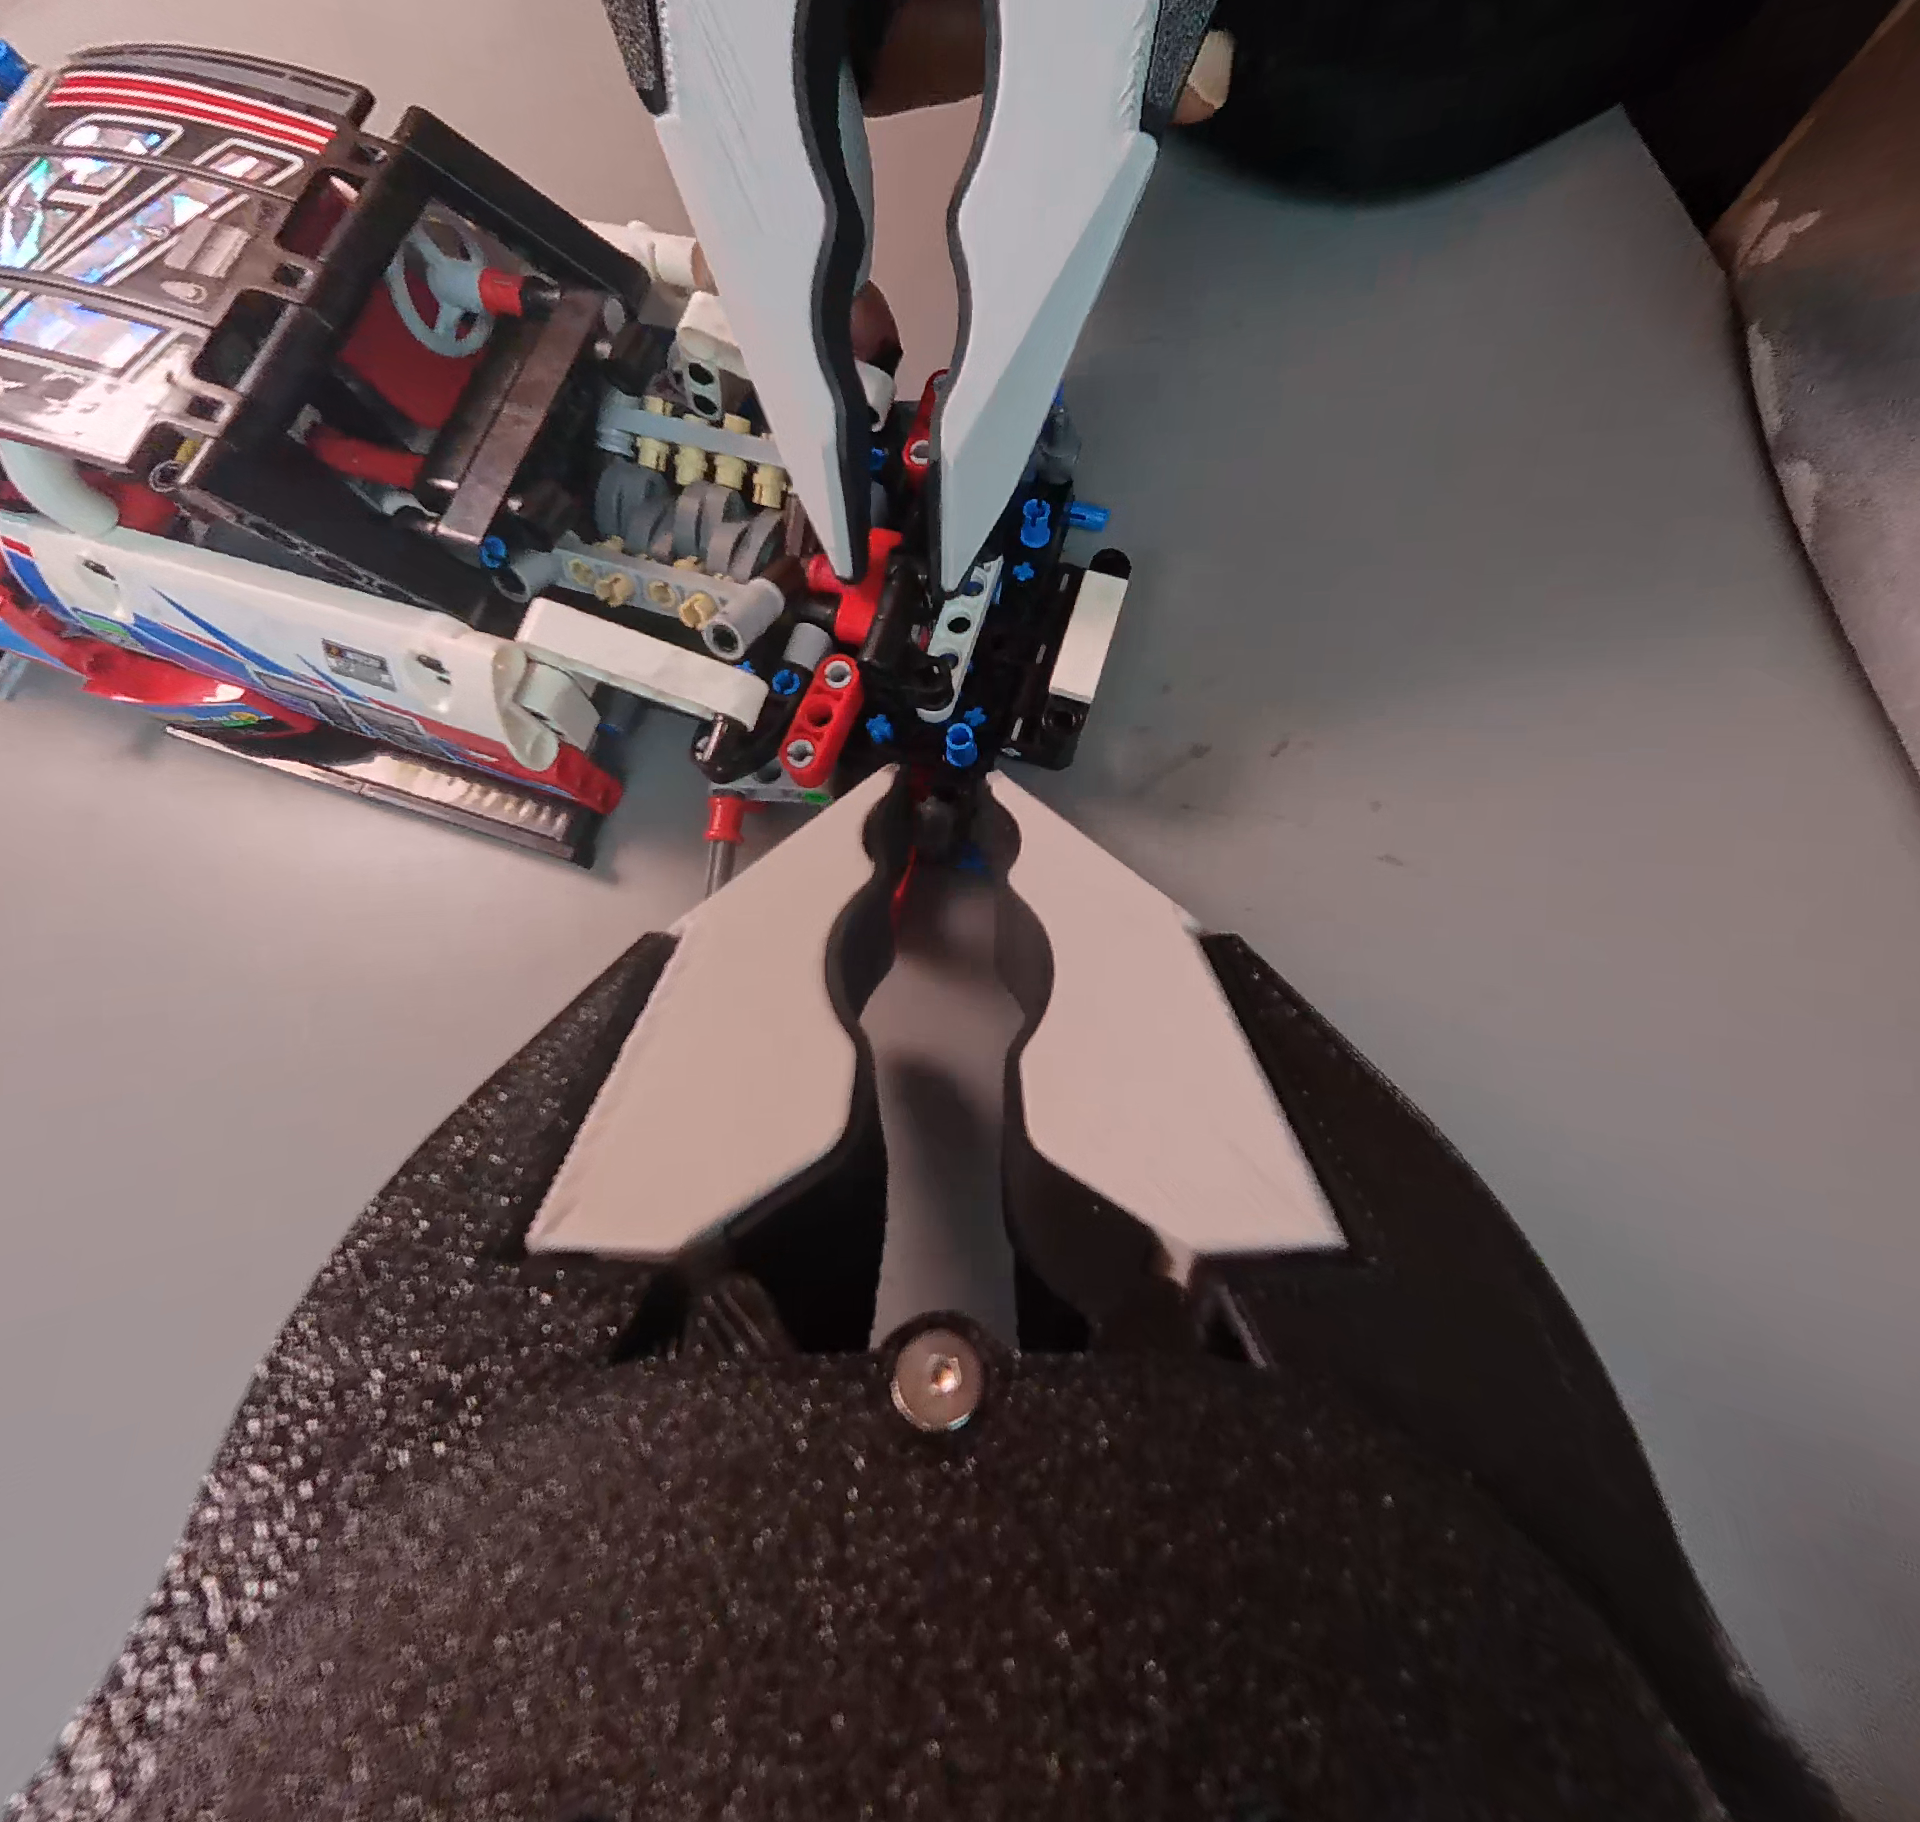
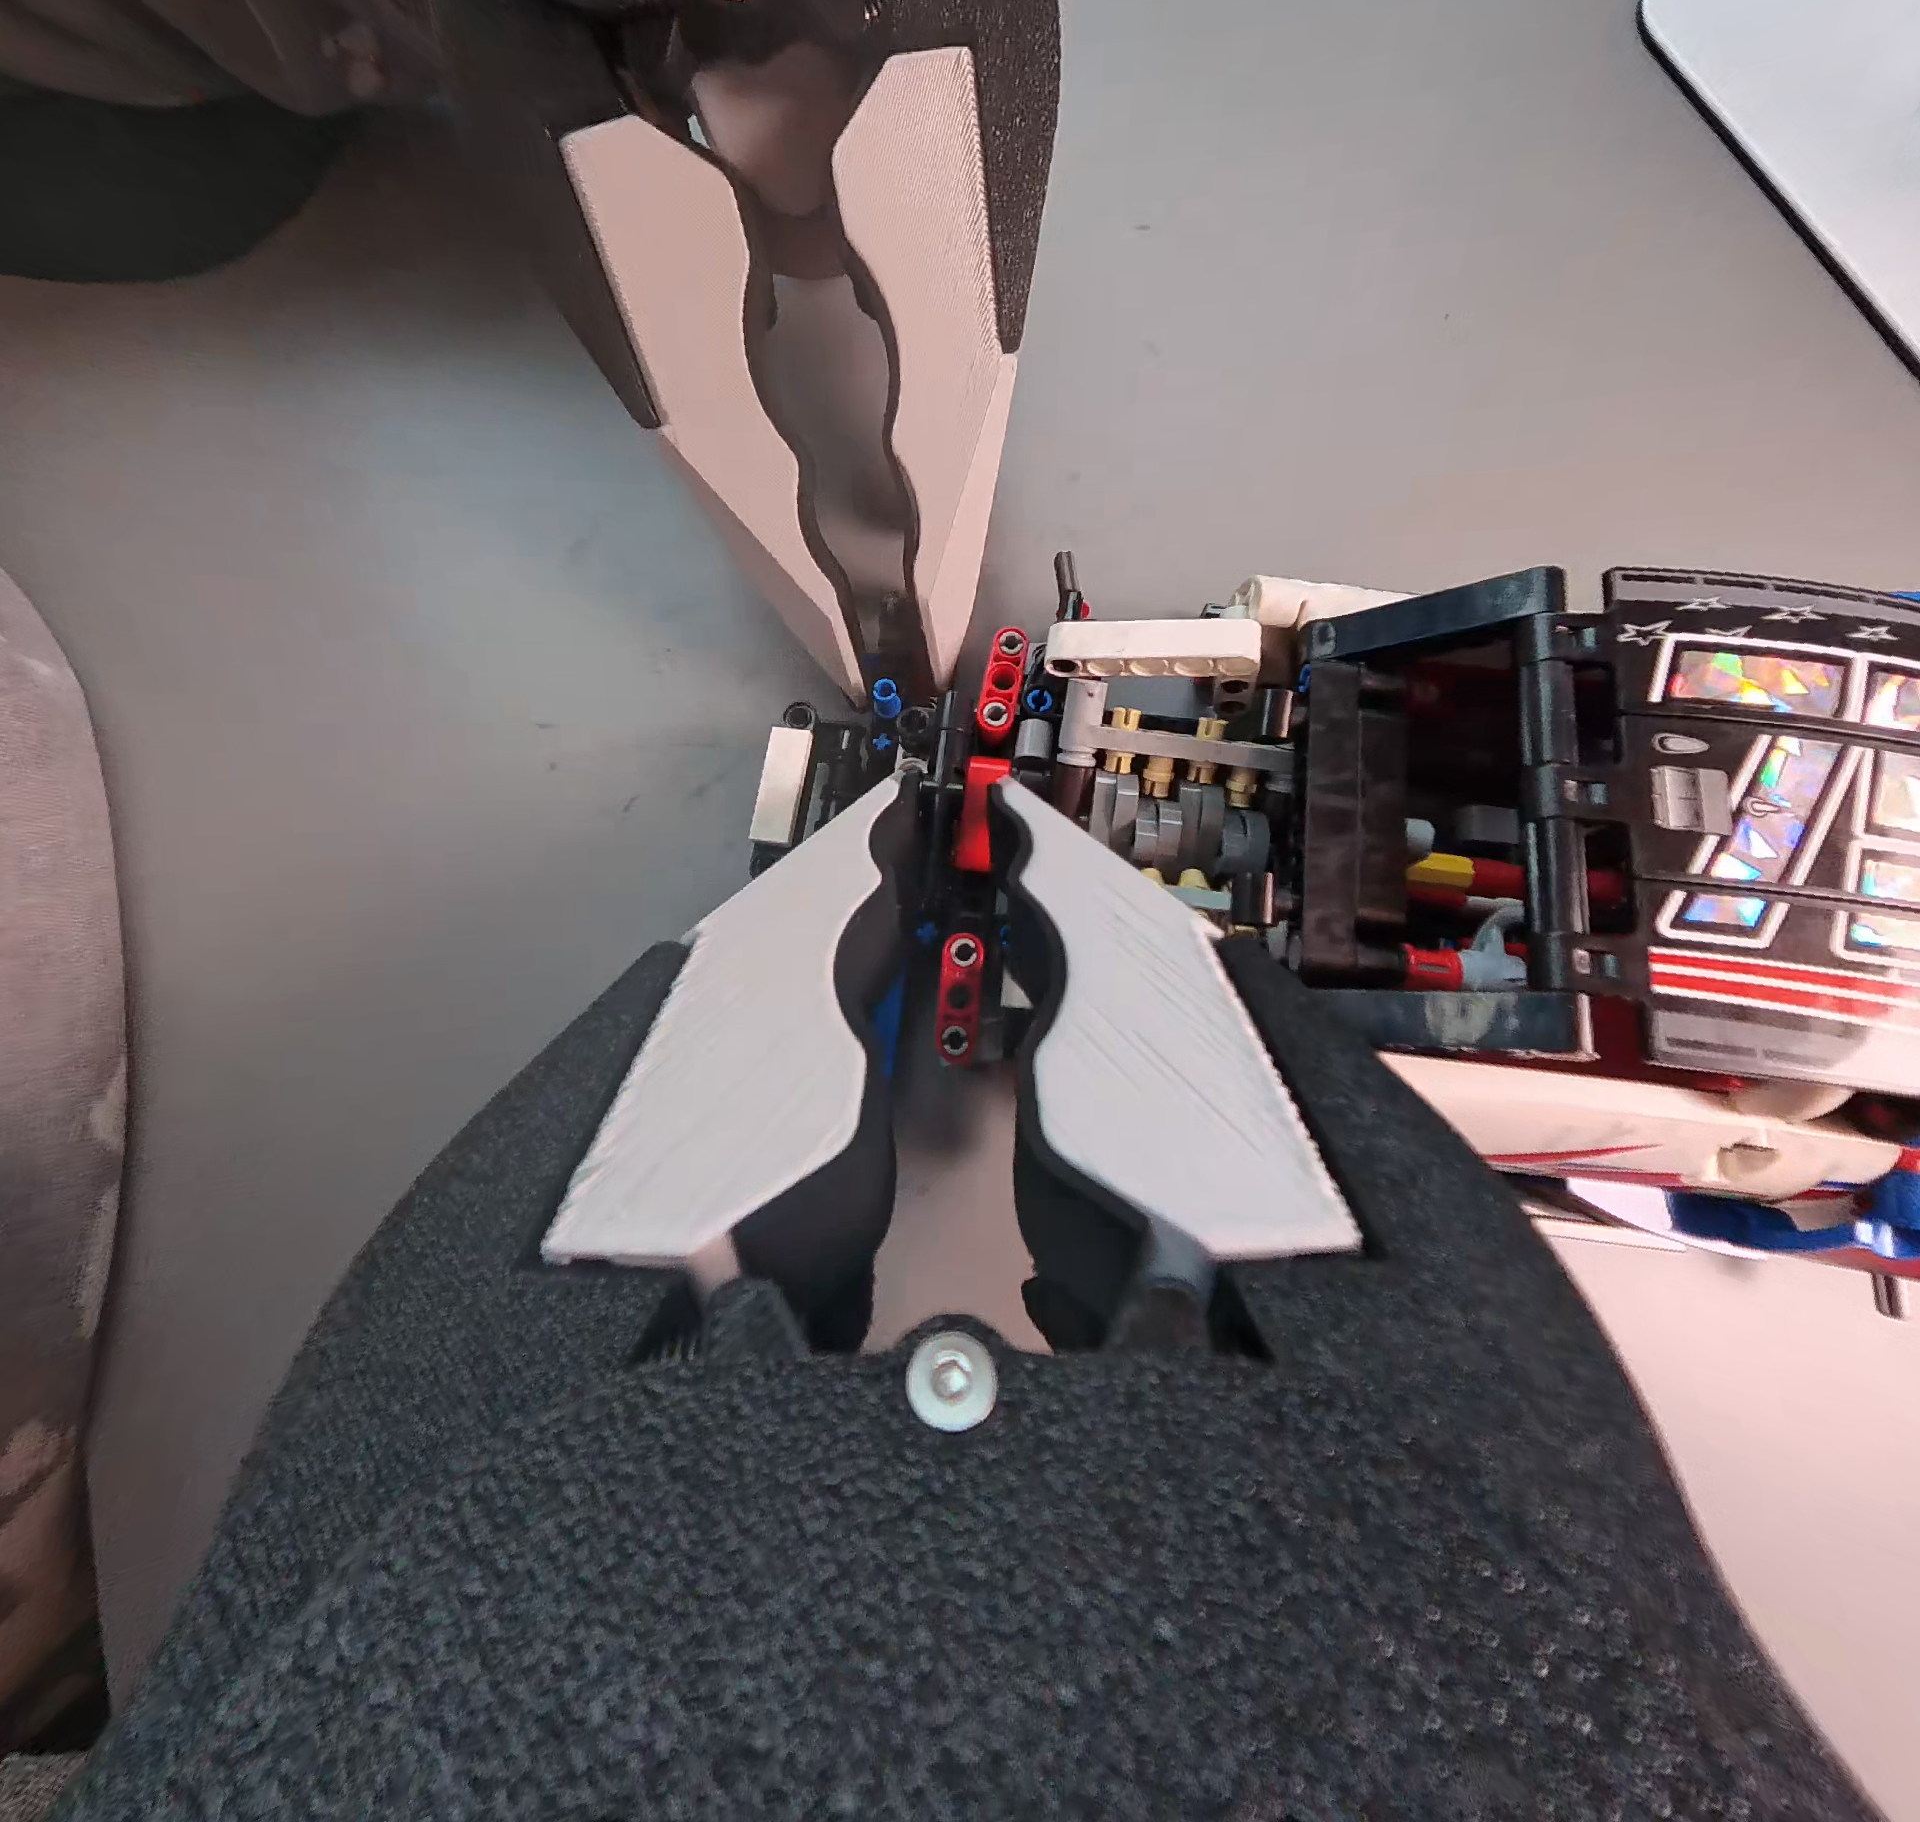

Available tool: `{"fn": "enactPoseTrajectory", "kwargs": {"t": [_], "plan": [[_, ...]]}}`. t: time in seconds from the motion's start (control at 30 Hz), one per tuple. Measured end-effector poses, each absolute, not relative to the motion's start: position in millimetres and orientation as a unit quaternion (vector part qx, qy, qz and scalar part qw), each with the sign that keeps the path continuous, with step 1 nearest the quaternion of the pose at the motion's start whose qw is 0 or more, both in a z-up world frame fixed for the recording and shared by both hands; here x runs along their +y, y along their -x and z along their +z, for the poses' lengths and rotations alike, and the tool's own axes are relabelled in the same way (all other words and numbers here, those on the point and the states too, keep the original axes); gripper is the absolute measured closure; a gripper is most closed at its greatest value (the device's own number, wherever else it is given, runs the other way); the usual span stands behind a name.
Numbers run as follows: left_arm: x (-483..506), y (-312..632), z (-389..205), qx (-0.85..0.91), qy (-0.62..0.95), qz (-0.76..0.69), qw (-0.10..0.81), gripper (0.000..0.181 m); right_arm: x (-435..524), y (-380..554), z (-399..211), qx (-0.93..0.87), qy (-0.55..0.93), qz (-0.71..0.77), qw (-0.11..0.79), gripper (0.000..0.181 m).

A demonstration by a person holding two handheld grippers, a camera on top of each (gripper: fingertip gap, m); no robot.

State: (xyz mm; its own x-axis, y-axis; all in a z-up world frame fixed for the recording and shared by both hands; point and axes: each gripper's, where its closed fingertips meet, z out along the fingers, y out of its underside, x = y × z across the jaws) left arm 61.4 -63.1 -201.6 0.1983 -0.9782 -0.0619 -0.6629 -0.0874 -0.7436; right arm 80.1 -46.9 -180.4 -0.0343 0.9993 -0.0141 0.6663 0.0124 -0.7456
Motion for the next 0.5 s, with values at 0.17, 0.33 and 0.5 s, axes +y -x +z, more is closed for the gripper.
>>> {"fn": "enactPoseTrajectory", "kwargs": {"t": [0.17, 0.33, 0.5], "plan": [[-62, -61, -201, 0.585, 0.701, -0.241, 0.331, 0.17, -49, -80, -180, -0.65, 0.635, 0.318, 0.272, 0.173], [-62, -56, -196, 0.579, 0.699, -0.251, 0.335, 0.165, -49, -79, -180, -0.648, 0.635, 0.321, 0.272, 0.174], [-63, -44, -187, 0.573, 0.699, -0.262, 0.338, 0.153, -49, -79, -180, -0.647, 0.635, 0.323, 0.272, 0.174]]}}
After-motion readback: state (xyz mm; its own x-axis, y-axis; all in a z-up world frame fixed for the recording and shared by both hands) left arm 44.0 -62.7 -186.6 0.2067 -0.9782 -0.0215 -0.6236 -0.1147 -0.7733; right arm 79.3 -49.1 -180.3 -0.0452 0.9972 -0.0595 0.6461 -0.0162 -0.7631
